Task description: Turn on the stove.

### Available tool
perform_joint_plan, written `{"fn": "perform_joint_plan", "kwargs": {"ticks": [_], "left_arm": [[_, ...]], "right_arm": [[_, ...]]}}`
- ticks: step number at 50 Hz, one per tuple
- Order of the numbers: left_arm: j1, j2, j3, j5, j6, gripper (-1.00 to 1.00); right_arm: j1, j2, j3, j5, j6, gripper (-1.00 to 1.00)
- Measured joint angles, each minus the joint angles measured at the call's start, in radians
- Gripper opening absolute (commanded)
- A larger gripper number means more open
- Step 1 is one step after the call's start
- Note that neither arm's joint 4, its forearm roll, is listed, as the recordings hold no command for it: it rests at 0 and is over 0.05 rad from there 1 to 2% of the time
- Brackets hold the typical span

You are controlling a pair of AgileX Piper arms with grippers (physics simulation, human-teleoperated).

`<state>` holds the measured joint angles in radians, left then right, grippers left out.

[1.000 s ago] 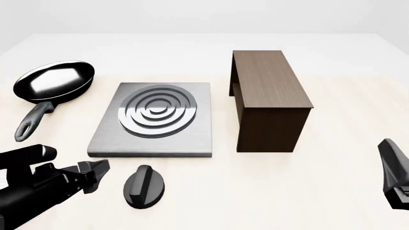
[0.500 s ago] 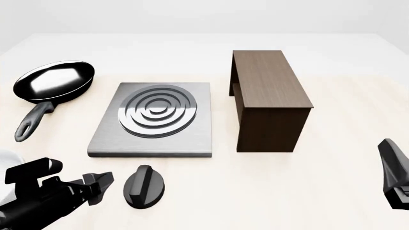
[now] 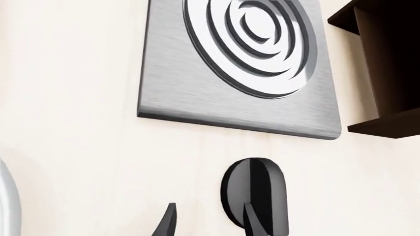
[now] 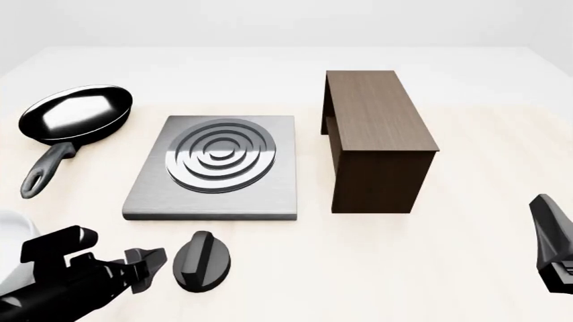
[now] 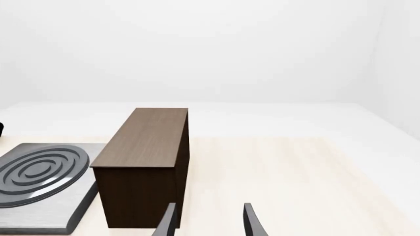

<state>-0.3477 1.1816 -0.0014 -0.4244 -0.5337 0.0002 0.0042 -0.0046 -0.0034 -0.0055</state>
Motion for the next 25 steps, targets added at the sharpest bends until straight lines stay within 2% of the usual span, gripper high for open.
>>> {"fn": "perform_joint_plan", "kwargs": {"ticks": [25], "left_arm": [[-0.035, 0.166, 0.001, -0.127, -0.043, 1.0]], "right_arm": [[0.0, 0.0, 0.0, 0.0, 0.0, 1.0]]}}
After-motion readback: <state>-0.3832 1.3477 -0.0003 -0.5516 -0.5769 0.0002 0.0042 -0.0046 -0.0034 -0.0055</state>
